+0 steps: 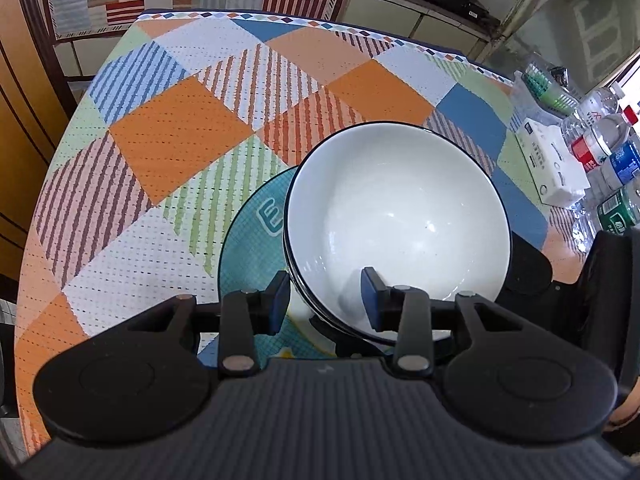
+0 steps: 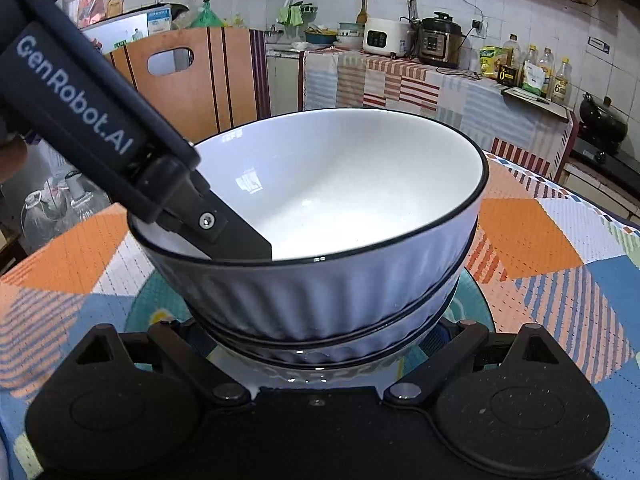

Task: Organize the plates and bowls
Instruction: 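Lower the bowl stack onto the 'Egg' plate and open the left gripper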

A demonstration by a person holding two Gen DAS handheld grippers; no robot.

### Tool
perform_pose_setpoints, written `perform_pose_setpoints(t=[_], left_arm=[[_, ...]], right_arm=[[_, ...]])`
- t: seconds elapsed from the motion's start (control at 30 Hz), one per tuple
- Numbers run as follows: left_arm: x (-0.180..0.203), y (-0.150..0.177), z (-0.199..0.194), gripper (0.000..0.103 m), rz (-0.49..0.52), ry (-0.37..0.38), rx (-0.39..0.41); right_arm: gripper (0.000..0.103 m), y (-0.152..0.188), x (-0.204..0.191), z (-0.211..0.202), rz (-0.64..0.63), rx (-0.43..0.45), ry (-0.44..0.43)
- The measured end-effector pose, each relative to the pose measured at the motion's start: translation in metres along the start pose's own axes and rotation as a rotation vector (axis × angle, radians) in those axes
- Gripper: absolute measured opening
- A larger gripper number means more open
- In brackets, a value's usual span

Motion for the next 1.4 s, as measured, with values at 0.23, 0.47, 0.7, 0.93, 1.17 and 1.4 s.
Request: perform_pose_setpoints(t=[0.23, 0.47, 0.7, 0.93, 1.17, 1.4], left_arm=[[0.006, 0.004, 0.002, 0.037, -0.009, -0.021, 0.033], [0.002, 0.008, -0.003, 0.038, -0.084, -0.009, 0.068], [0.019, 0.015, -0.04, 0.043, -0.103, -0.068, 0.173], [0.054, 0.032, -0.09, 0.05, 0.045, -0.136, 0.238], [0.072, 0.047, -0.129, 0.05, 0.016, -0.1, 0.236], [0.087, 0.068, -0.165, 0.063, 0.093, -0.167, 0.255]], right_arm=[[0.098, 0.003, 0.006, 0.002, 0.041, -0.002, -0.011], [0.098, -0.003, 0.008, 0.002, 0.07, -0.042, 0.0], [0.099, 0.004, 0.001, -0.019, -0.035, -0.091, 0.019], [0.099, 0.005, 0.0, -0.076, -0.007, -0.036, 0.005], [0.1, 0.0, 0.005, -0.128, 0.102, 0.034, 0.073], [0.101, -0.004, 0.009, -0.177, 0.284, 0.027, 0.067]])
Point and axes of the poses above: each gripper's, at about its wrist camera, not at the fingertips, and z roughly the way its jaws point, x to its right, y to its underside, the point moved 3 cm from there along z, roughly the way its jaws point, and after that the axes turned 6 degrees about y, right-handed, at the moved point
